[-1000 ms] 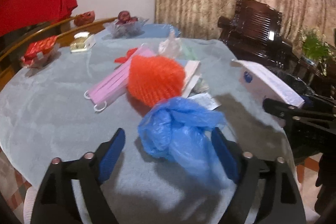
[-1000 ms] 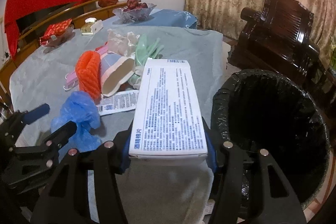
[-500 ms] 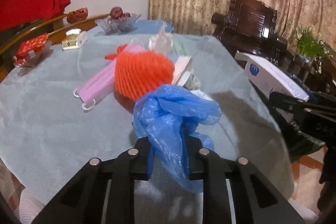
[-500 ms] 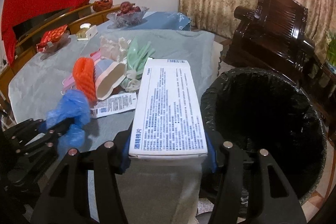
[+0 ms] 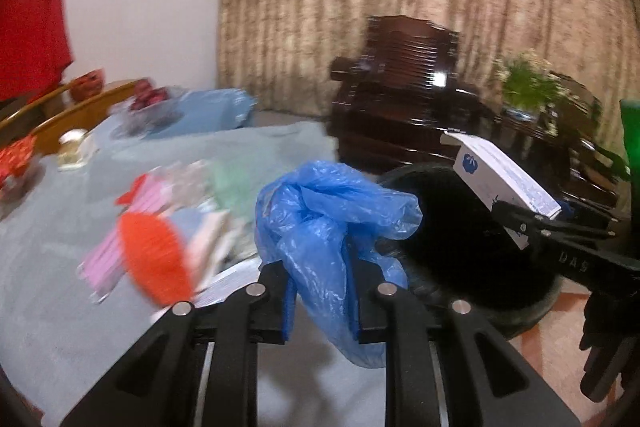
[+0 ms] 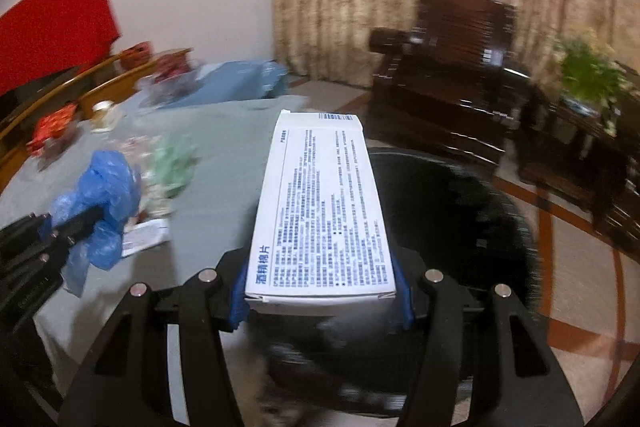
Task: Collect trash
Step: 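Carry the blue bag and white box over the bin and release both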
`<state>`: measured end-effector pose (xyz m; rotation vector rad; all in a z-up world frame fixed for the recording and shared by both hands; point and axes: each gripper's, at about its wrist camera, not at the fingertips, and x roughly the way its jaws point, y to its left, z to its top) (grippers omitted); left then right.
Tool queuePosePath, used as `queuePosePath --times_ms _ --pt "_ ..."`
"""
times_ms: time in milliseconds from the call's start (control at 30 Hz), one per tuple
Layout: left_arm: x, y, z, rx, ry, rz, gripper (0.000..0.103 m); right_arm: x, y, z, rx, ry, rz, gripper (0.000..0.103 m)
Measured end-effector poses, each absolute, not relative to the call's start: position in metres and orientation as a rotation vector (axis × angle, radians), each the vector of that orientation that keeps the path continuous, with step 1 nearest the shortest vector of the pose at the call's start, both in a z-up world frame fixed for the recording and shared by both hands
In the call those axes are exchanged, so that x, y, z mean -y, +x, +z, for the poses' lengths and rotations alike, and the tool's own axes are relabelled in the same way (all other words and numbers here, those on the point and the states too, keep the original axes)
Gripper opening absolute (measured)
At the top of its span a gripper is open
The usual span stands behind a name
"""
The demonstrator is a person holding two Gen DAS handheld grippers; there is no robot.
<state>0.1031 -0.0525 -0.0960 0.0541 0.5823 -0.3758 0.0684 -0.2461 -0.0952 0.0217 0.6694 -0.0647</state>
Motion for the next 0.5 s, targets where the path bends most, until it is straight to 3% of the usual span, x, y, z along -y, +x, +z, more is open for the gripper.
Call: queuePosePath --times_ms 367,433,467,500 --pt "0.171 0.138 -0.088 -0.572 0.106 -0.552 0.021 0.335 0.061 -0.120 -0.698 0.054 -0.236 0.054" --pt "0.185 0.143 -0.087 -0.582 0.110 -0.584 0.026 0.340 0.065 -0.124 -0.707 0.047 -0.249 0.055" --pt "0.188 0.143 -0.088 -0.593 0.107 -0.603 0.034 0.344 0.064 -0.127 -0.711 0.041 -0.257 0.056" --pt "0.191 0.145 -0.088 -0.603 0.102 -0.624 0.041 0.346 0.064 -0.130 -0.715 0.037 -0.269 0.065"
